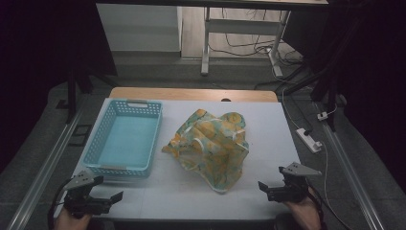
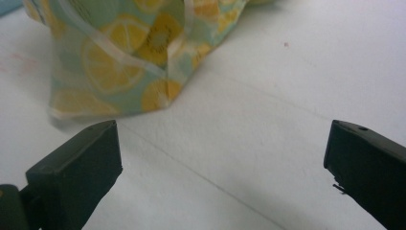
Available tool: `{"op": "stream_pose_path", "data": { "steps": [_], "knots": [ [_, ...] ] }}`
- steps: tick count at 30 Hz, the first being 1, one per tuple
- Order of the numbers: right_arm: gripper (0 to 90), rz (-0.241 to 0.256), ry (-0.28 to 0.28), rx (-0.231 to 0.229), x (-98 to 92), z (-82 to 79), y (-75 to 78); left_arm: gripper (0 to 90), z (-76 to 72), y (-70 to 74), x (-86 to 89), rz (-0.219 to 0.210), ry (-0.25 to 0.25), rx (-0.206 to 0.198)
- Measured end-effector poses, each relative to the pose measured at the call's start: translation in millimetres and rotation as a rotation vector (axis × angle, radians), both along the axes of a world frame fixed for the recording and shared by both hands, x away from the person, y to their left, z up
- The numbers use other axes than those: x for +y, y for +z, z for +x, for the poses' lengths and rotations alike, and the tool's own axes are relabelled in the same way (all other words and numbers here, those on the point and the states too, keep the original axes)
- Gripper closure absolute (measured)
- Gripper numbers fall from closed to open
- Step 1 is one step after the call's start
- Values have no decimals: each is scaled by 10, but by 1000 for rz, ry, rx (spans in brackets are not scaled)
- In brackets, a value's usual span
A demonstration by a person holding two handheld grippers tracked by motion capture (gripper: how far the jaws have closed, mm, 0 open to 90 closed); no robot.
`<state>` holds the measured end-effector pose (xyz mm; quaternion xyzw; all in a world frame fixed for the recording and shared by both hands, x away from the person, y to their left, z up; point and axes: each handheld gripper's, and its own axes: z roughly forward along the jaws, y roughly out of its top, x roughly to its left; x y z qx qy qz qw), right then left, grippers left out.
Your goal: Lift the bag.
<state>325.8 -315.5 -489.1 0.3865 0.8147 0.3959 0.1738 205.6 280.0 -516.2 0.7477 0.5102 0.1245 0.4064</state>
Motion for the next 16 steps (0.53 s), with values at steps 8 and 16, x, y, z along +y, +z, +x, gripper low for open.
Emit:
{"op": "stream_pose_path", "data": {
  "steps": [8, 16],
  "knots": [
    [0, -32, -15, 47, -40, -12, -95, 0, -45, -50, 4, 46, 16, 39],
    [0, -77, -23, 82, -10, 17, -126, 0, -27, -64, 17, 47, 27, 77]
  ]
}}
